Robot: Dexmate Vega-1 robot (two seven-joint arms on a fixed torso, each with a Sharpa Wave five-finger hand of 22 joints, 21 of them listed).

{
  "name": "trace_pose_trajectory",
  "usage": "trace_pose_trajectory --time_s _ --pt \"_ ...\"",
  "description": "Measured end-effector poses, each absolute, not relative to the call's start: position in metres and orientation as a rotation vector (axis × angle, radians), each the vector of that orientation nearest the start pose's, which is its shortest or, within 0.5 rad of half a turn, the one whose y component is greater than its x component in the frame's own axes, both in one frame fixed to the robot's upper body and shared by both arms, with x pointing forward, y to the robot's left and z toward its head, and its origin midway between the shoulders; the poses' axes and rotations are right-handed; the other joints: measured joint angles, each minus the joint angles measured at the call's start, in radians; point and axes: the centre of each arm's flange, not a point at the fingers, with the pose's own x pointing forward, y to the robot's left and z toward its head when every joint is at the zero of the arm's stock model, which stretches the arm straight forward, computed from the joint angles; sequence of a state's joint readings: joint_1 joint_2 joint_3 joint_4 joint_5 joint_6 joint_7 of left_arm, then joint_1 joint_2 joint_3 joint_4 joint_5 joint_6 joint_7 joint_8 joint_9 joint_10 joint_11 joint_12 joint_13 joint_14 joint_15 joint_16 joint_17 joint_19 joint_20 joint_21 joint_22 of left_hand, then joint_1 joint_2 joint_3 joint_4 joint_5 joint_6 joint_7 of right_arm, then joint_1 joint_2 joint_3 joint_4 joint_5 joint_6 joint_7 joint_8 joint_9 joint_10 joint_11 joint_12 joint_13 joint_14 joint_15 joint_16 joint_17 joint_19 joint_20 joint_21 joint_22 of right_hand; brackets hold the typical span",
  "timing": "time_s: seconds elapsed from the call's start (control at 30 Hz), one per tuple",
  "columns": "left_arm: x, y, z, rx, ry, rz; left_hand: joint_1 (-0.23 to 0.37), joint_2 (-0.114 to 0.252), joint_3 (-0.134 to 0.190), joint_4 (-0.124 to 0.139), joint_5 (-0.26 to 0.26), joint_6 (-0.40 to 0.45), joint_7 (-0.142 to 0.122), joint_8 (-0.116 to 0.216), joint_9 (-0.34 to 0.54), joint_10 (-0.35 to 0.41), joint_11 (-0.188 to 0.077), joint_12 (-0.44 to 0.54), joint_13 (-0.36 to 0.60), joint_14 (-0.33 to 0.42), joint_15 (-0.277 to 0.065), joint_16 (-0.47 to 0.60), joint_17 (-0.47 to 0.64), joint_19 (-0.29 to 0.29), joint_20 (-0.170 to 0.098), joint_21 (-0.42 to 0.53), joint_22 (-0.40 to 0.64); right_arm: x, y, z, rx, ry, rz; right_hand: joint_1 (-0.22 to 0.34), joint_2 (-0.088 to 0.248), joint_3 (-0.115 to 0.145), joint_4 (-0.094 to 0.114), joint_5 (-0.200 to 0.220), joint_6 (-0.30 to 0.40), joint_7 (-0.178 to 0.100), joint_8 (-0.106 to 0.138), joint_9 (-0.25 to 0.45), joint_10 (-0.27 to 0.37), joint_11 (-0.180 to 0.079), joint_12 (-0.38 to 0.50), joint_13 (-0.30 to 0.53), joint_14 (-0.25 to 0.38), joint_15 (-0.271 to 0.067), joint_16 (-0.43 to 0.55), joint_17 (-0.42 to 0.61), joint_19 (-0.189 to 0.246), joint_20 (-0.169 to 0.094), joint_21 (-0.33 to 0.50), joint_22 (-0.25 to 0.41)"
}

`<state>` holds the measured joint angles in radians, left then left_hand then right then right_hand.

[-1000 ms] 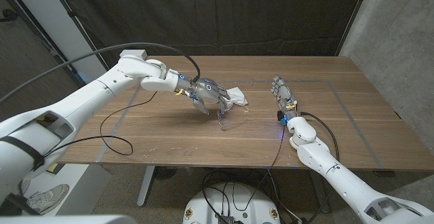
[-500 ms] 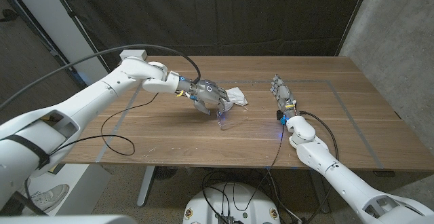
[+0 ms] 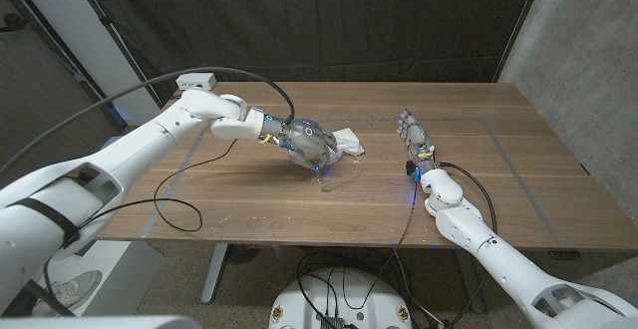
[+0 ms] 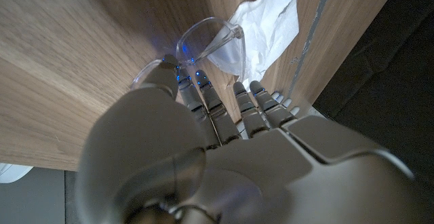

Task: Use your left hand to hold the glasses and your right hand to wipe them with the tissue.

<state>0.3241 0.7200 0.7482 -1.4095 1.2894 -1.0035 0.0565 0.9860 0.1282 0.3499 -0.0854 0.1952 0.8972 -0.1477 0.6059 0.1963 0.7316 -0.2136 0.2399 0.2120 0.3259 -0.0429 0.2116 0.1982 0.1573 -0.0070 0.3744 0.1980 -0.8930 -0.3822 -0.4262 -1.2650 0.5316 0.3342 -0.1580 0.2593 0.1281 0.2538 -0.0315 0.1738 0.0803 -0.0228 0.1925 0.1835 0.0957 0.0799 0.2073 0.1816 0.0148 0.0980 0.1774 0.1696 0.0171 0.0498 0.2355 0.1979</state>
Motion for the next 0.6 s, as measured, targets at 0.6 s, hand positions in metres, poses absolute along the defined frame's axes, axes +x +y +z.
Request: trace_pose_trajectory --time_s 0.6 --pt "0.5858 0.1524 0.027 -3.007 1.751 0.899 -0.001 0.03 0.025 0.011 0.001 0.001 0.002 0.012 -0.01 0.037 -0.001 -0.015 0.009 0.019 0.002 0.0 -0.003 0.018 -0.007 0.008 0.0 0.6556 -0.2357 -0.0846 0.077 -0.541 0.104 0.0 0.0 0.0 0.0 0.0 0.0 0.0 0.0 0.0 0.0 0.0 0.0 0.0 0.003 0.002 0.0 0.0 0.0 0.0 0.001 0.0"
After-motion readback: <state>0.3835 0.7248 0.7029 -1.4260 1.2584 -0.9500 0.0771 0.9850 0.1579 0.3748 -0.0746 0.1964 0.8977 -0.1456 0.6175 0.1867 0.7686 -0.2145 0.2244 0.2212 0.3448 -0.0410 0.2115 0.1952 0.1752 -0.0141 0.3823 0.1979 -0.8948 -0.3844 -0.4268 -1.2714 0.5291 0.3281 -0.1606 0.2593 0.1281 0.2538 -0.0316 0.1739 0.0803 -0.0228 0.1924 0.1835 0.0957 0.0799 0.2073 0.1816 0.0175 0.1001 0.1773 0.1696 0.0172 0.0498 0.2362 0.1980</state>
